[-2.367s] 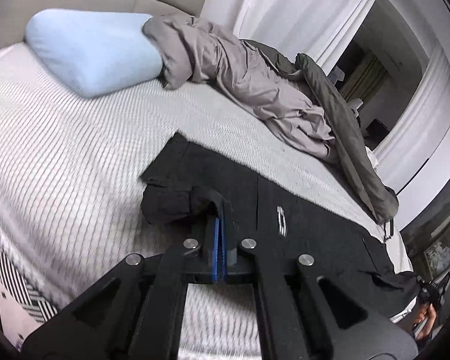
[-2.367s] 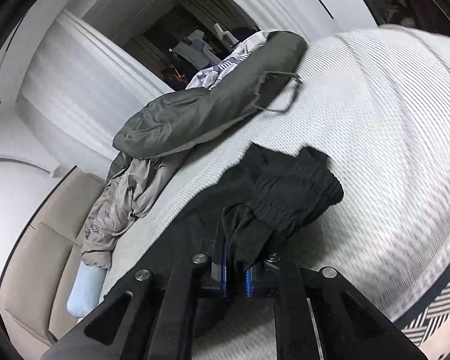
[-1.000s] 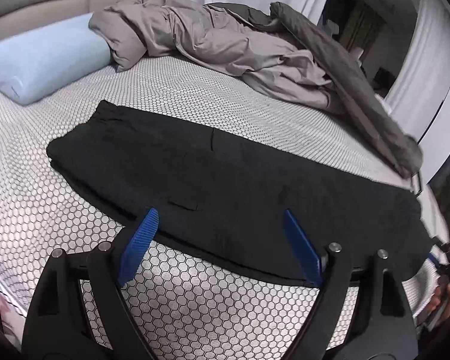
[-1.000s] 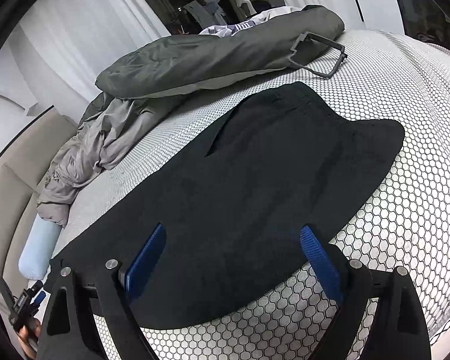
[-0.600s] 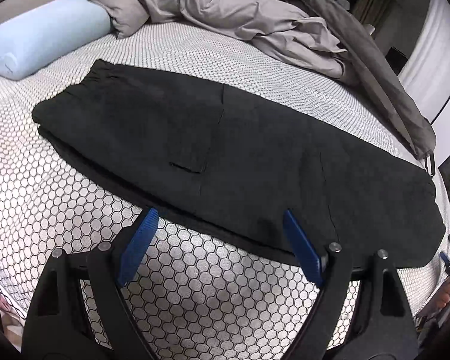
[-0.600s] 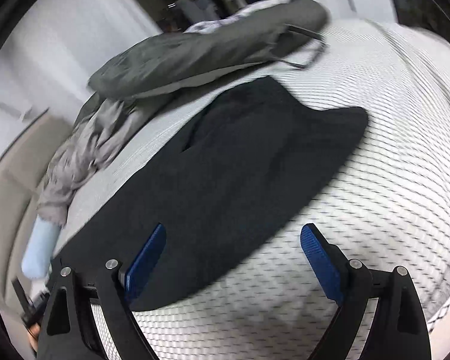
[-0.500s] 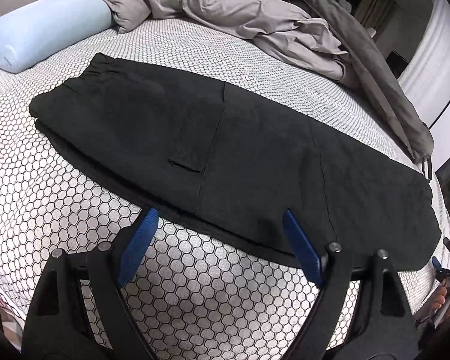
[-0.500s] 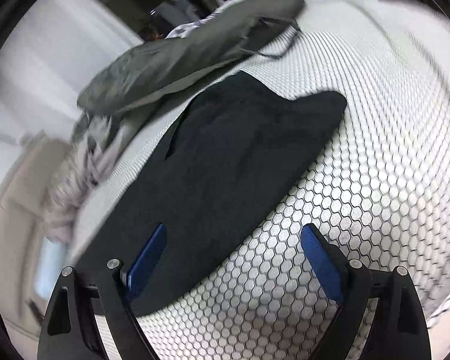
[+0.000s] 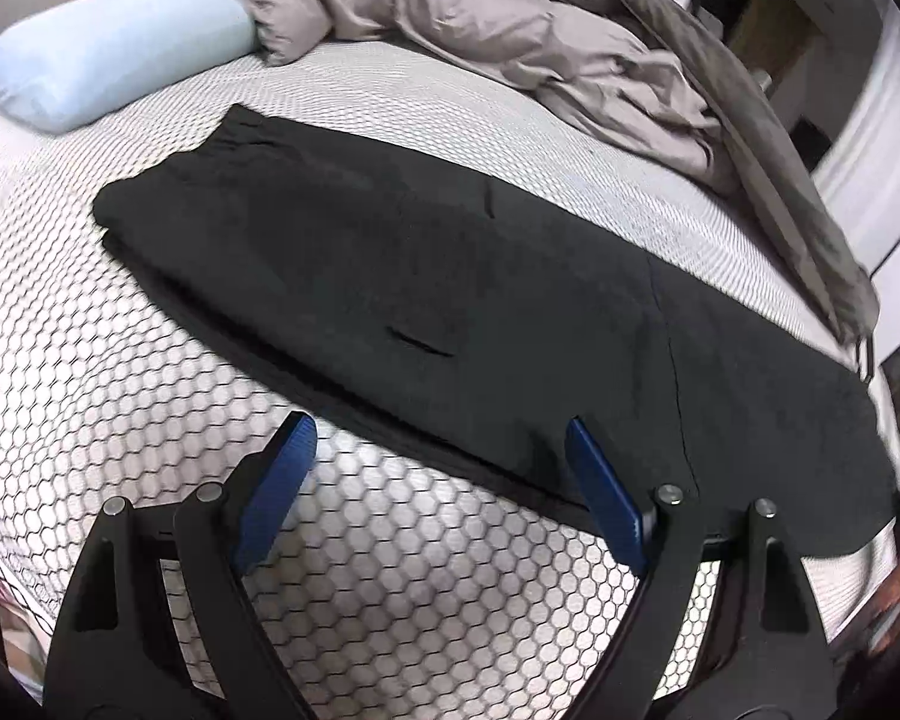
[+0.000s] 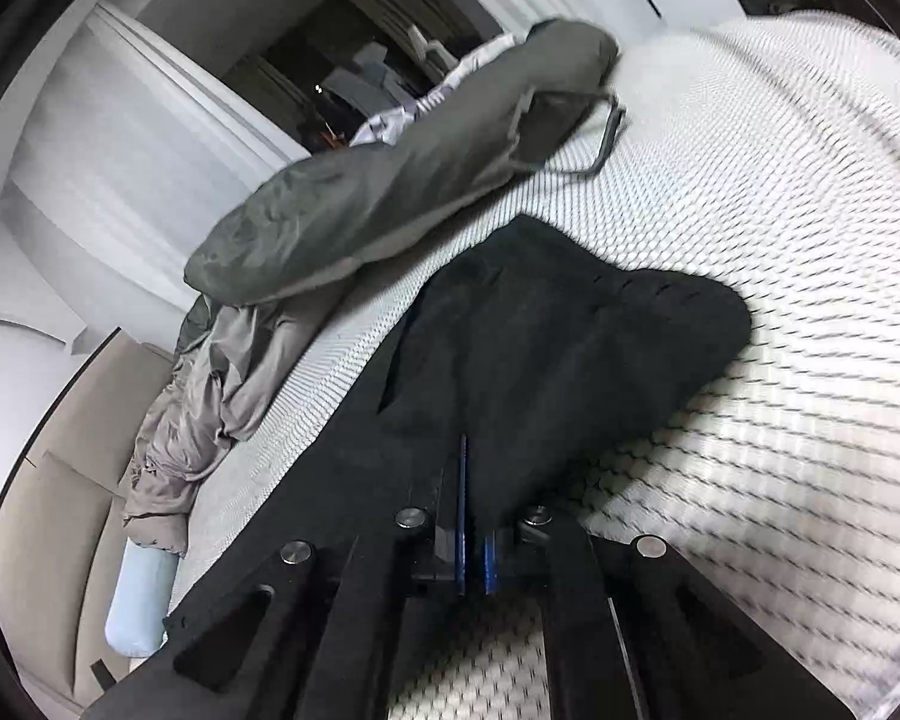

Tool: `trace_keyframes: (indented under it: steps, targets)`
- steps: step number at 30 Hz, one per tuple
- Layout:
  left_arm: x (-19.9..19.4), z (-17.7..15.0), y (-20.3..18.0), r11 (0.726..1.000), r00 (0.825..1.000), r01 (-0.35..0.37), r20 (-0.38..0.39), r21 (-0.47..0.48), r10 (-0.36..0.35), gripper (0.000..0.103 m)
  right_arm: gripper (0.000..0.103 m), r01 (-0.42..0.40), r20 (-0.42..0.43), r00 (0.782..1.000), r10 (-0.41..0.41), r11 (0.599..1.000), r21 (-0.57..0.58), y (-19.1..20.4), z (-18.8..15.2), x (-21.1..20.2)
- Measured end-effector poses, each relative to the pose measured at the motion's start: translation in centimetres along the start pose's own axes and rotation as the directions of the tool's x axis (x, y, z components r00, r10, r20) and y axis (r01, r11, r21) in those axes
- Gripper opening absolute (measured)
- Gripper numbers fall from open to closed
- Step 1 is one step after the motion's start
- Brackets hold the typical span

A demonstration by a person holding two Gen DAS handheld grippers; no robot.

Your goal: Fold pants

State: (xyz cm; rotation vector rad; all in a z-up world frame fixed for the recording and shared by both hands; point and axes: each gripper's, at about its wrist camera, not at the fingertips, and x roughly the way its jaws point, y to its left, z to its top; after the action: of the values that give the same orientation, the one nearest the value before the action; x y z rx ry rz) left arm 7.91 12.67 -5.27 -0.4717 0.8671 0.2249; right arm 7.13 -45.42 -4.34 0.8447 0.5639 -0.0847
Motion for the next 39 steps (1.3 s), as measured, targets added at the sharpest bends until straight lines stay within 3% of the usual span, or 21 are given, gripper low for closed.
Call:
trace_keyframes:
  steps: [1,2,3,7,10,13,15,16,18,20,23,26,28,30,31,32,33,36,39]
  targets:
    - [0.0,0.1,0.6,1.000,1.000,0.004,-0.006,-0.012,-0.005,0.083,0.007,0.038,-0.008,0.999,-0.038,0.999,-0.008,-0.2,-0.3,-0.2]
    - [0.0,0.2,1.2,0.999,1.000,0.014,-0.016,-0.031,-0.015,0.083,0.010,0.122,-0.057,0.991,-0.123,0.992,-0.021,-0.9,-0.7,0.6]
    - [0.1,0.3,1.6,0.998,0.999,0.033,-0.023,-0.046,-0.034,0.083,0.010,0.160,-0.101,0.982,-0.160,0.987,-0.003,-1.7,-1.1,1.2]
    - [0.5,0.6,3.0,0.989,0.993,0.109,-0.037,-0.103,-0.113,0.083,0.012,0.069,-0.147,0.988,-0.047,0.987,0.144,-3.8,-1.4,1.4]
    - [1.6,1.1,4.0,0.972,0.985,0.164,-0.027,-0.169,-0.171,0.081,0.033,0.025,-0.149,0.989,-0.007,0.993,0.119,-3.1,-1.3,1.3]
    - [2.6,2.1,4.7,0.957,0.984,0.176,0.003,-0.231,-0.180,0.049,0.036,0.001,-0.157,0.987,0.019,0.992,0.126,-2.7,-1.3,2.4]
    - [3.2,2.8,5.0,0.959,0.990,0.141,0.016,-0.245,-0.141,0.012,0.036,-0.001,-0.152,0.988,0.021,0.991,0.133,-2.7,-1.2,3.2]
    - [3.3,2.9,5.0,0.961,0.991,0.136,0.023,-0.241,-0.134,0.011,0.036,-0.004,-0.143,0.989,0.025,0.990,0.141,-2.7,-1.1,3.4]
    - [2.6,3.2,4.7,0.969,0.990,0.136,0.050,-0.206,-0.128,0.008,0.025,0.013,-0.124,0.992,0.006,0.987,0.158,-3.0,-0.9,3.8]
    - [1.5,3.5,4.0,0.984,0.991,0.117,0.081,-0.137,-0.106,0.008,0.006,0.035,-0.118,0.993,-0.016,0.987,0.159,-2.7,-0.9,4.3]
    - [1.3,4.0,4.5,0.990,0.996,0.066,0.074,-0.126,-0.057,0.008,0.002,-0.005,-0.075,0.997,0.014,0.993,0.118,-1.0,-1.3,3.0]
    - [2.0,3.6,4.8,0.995,0.999,-0.023,0.029,-0.101,0.026,0.009,0.002,-0.008,-0.101,0.995,0.011,0.999,0.034,-0.2,-2.3,1.5]
    - [1.9,3.2,4.7,0.993,0.998,-0.042,0.038,-0.110,0.047,0.013,0.015,0.096,-0.179,0.978,-0.106,0.993,-0.067,-0.2,-2.6,2.5]
    - [0.9,3.1,4.6,0.994,0.997,-0.057,0.042,-0.094,0.061,0.026,0.018,0.097,-0.197,0.974,-0.111,0.992,-0.078,-0.5,-2.2,2.4]
    - [0.2,3.0,4.4,0.995,0.996,-0.059,0.056,-0.087,0.064,0.030,0.028,0.105,-0.183,0.976,-0.116,0.992,-0.070,-0.6,-1.8,1.7]
    - [-0.8,2.9,4.2,0.995,0.994,-0.058,0.085,-0.077,0.065,0.040,0.043,0.131,-0.159,0.977,-0.141,0.989,-0.067,-0.7,-1.4,1.0]
    - [-1.5,2.8,3.9,0.996,0.993,-0.064,0.099,-0.067,0.070,0.054,0.047,0.159,-0.115,0.980,-0.165,0.985,-0.061,-0.8,-0.9,-0.2]
    - [-4.2,2.6,2.3,0.997,0.980,-0.080,0.184,-0.016,0.081,0.073,0.048,0.226,-0.012,0.974,-0.228,0.969,-0.099,-0.4,0.3,-2.8]
    - [-4.9,2.3,-0.3,0.997,0.980,0.009,0.198,0.083,-0.025,0.083,0.048,0.241,0.063,0.970,-0.233,0.950,-0.197,1.9,0.7,-3.7]
